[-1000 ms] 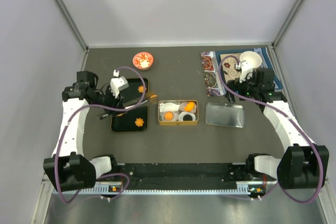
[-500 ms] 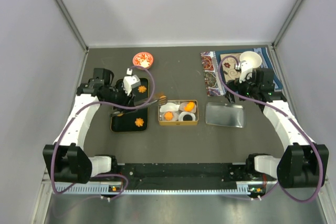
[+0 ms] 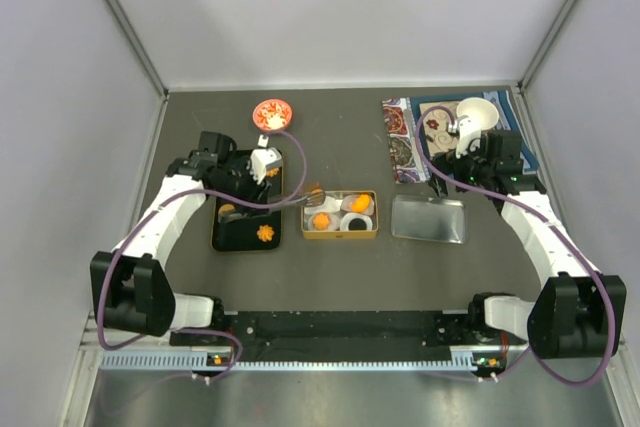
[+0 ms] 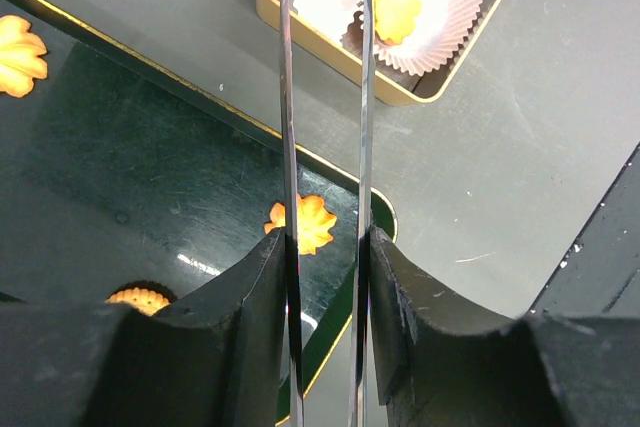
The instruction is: Pack the cookies
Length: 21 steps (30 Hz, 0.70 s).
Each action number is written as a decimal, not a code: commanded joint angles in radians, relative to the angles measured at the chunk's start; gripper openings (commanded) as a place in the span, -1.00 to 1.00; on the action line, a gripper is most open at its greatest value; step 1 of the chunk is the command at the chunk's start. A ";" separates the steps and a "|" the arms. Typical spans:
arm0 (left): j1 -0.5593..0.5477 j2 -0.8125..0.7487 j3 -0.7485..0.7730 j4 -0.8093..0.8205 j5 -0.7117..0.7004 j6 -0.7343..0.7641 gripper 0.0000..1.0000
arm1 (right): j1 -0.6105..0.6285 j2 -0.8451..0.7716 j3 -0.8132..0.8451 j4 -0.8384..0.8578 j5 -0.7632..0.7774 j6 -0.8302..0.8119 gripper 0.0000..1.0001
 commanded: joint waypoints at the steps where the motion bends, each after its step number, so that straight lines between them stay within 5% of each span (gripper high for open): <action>1: -0.023 -0.003 -0.018 0.069 -0.012 -0.022 -1.00 | -0.010 0.003 0.055 0.014 -0.009 -0.017 0.98; 10: -0.055 0.006 -0.036 0.086 -0.030 -0.031 -0.99 | -0.010 0.003 0.056 0.012 -0.007 -0.018 0.98; 21: -0.063 -0.002 -0.048 0.098 -0.052 -0.034 -0.62 | -0.010 0.005 0.056 0.012 -0.010 -0.018 0.98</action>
